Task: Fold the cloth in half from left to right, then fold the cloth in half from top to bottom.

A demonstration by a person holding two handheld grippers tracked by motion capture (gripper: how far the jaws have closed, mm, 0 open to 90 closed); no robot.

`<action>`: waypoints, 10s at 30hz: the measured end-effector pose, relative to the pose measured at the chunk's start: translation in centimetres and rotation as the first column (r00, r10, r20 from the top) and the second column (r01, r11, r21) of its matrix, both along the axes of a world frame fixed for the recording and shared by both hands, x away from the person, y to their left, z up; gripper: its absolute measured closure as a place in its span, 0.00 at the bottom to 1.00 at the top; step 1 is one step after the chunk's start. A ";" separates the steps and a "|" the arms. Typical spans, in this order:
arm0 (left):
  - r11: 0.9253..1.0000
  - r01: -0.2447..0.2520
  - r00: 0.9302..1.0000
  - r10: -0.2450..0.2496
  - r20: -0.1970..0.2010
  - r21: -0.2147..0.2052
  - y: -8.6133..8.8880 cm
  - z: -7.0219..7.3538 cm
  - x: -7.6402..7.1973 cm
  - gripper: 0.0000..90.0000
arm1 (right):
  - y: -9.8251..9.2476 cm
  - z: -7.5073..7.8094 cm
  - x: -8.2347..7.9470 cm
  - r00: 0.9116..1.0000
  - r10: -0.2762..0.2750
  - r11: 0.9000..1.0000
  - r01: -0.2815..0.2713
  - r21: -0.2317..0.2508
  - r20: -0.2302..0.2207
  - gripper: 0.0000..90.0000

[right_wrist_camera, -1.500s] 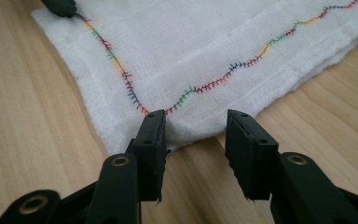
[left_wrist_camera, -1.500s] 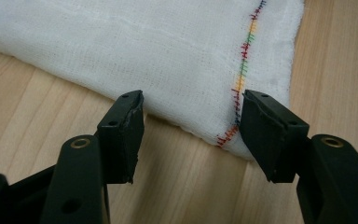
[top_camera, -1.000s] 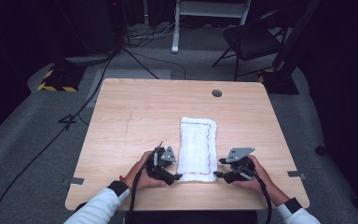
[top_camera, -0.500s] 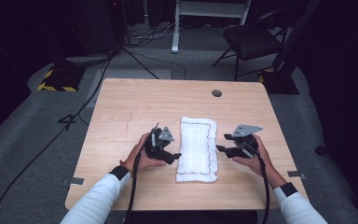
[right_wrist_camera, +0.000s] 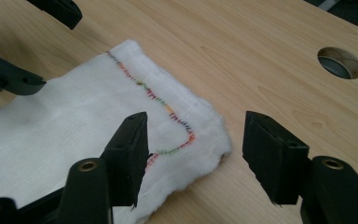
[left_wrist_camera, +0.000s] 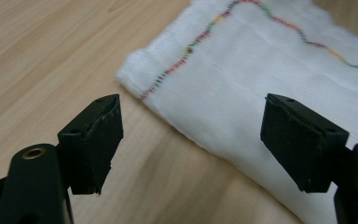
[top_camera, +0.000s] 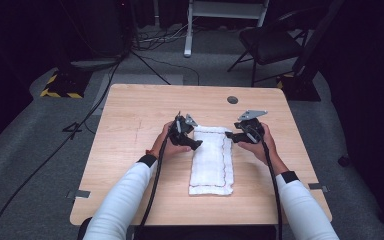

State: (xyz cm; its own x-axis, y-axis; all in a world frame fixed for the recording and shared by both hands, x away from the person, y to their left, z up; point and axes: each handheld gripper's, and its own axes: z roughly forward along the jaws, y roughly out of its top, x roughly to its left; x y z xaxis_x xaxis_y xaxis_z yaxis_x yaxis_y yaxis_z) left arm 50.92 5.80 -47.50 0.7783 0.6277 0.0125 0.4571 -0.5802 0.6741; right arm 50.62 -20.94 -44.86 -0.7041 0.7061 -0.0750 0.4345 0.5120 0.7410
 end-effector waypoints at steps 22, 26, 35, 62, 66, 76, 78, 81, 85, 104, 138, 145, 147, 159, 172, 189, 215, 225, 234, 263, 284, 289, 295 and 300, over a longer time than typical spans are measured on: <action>0.993 -0.109 0.992 0.106 -0.069 -0.050 -1.2 -2.0 3.9 0.31 | 1.4 -3.7 4.2 0.989 -0.076 0.997 0.075 -0.011 -0.124 0.47; 0.994 -0.099 0.993 0.095 -0.066 -0.051 -1.1 -2.1 3.9 0.32 | 1.4 -4.1 4.2 0.987 -0.082 0.997 0.083 0.003 -0.138 0.47; 0.998 -0.017 0.997 0.012 -0.083 -0.059 -1.3 -1.7 3.8 0.62 | 1.6 -4.2 3.9 0.987 -0.042 0.998 0.048 0.040 -0.157 0.72; 1.000 -0.002 0.999 0.003 0.039 -0.007 -2.3 1.2 4.2 0.90 | 2.3 -1.5 3.5 1.000 -0.029 1.000 0.029 0.008 0.007 0.94; 1.000 -0.002 0.998 0.003 0.057 -0.015 -2.1 2.0 4.2 0.90 | 2.3 -0.7 3.3 0.999 -0.029 1.000 0.028 0.011 0.034 0.94; 0.997 0.034 0.995 -0.028 0.095 -0.062 -1.2 4.3 3.4 0.90 | 2.1 1.8 2.3 0.995 -0.006 0.999 0.003 0.036 0.096 0.95; 0.994 0.067 0.993 -0.058 0.105 -0.081 -0.8 4.9 2.6 0.90 | 2.0 2.1 1.8 0.994 0.007 0.999 -0.011 0.039 0.105 0.95; 0.990 0.101 0.989 -0.090 0.115 -0.093 -0.4 5.2 1.5 0.90 | 1.8 2.6 1.0 0.993 0.034 0.998 -0.040 0.051 0.112 0.95; 0.986 0.137 0.984 -0.124 0.125 -0.097 0.2 5.5 0.3 0.90 | 1.7 3.0 -0.3 0.990 0.074 0.995 -0.081 0.055 0.119 0.95; 0.961 0.269 0.957 -0.259 0.129 -0.069 1.4 4.0 -5.6 0.88 | 0.8 1.9 -6.4 0.964 0.249 0.964 -0.255 0.069 0.094 0.95; 0.912 0.406 0.912 -0.408 0.031 0.062 1.4 0.5 -12.3 0.93 | -0.3 -2.4 -12.1 0.920 0.388 0.922 -0.388 0.014 -0.052 0.91; 0.908 0.415 0.909 -0.416 0.018 0.053 1.4 0.2 -12.5 0.96 | -0.7 -2.7 -12.4 0.920 0.387 0.922 -0.387 0.011 -0.061 0.89; 0.906 0.419 0.908 -0.420 0.010 0.059 1.3 -0.1 -12.7 0.96 | -1.0 -3.0 -12.6 0.920 0.386 0.922 -0.386 0.011 -0.067 0.88; 0.906 0.418 0.908 -0.418 -0.005 0.070 1.6 -0.6 -13.5 0.96 | -1.5 -3.5 -13.6 0.922 0.380 0.924 -0.382 -0.006 -0.073 0.83; 0.923 0.382 0.923 -0.383 0.029 0.040 2.8 0.2 -14.0 0.84 | -1.9 -3.3 -13.9 0.926 0.373 0.928 -0.374 -0.005 -0.067 0.76; 0.972 0.235 0.966 -0.236 0.111 0.018 0.8 2.4 -11.0 0.33 | -0.7 -0.7 -10.8 0.963 0.270 0.963 -0.270 -0.012 0.014 0.47; 0.971 0.223 0.966 -0.232 0.118 0.086 2.6 2.2 -13.0 0.23 | -0.5 -0.8 -11.7 0.961 0.277 0.957 -0.275 -0.094 0.007 0.35; 0.975 0.165 0.970 -0.187 0.153 0.146 5.7 2.4 -14.3 0.22 | -2.2 0.2 -12.3 0.969 0.242 0.966 -0.237 -0.103 0.043 0.34; 0.981 0.089 0.978 -0.119 0.171 0.173 8.8 2.0 -15.7 0.22 | -4.7 0.7 -13.1 0.980 0.188 0.978 -0.180 -0.104 0.069 0.33; 0.986 -0.144 0.984 0.133 0.119 0.085 18.6 -0.9 -18.3 0.23 | -15.8 -2.2 -16.4 0.998 -0.061 0.996 0.063 -0.061 0.033 0.30; 0.980 -0.197 0.980 0.198 0.023 -0.019 21.5 -2.8 -18.3 0.20 | -22.5 -5.3 -18.7 0.944 -0.326 0.943 0.328 0.049 -0.055 0.28; 0.978 -0.206 0.979 0.206 -0.002 -0.031 21.6 -2.9 -18.2 0.20 | -22.3 -5.6 -18.6 0.940 -0.340 0.938 0.342 0.060 -0.038 0.25; 0.975 -0.221 0.975 0.221 -0.007 -0.034 21.4 -2.9 -18.2 0.19 | -22.3 -5.6 -18.7 0.939 -0.342 0.937 0.344 0.059 -0.038 0.25; 0.974 -0.223 0.975 0.222 -0.007 -0.032 21.4 -2.9 -18.1 0.18 | -22.3 -5.6 -18.7 0.938 -0.344 0.936 0.346 0.059 -0.039 0.25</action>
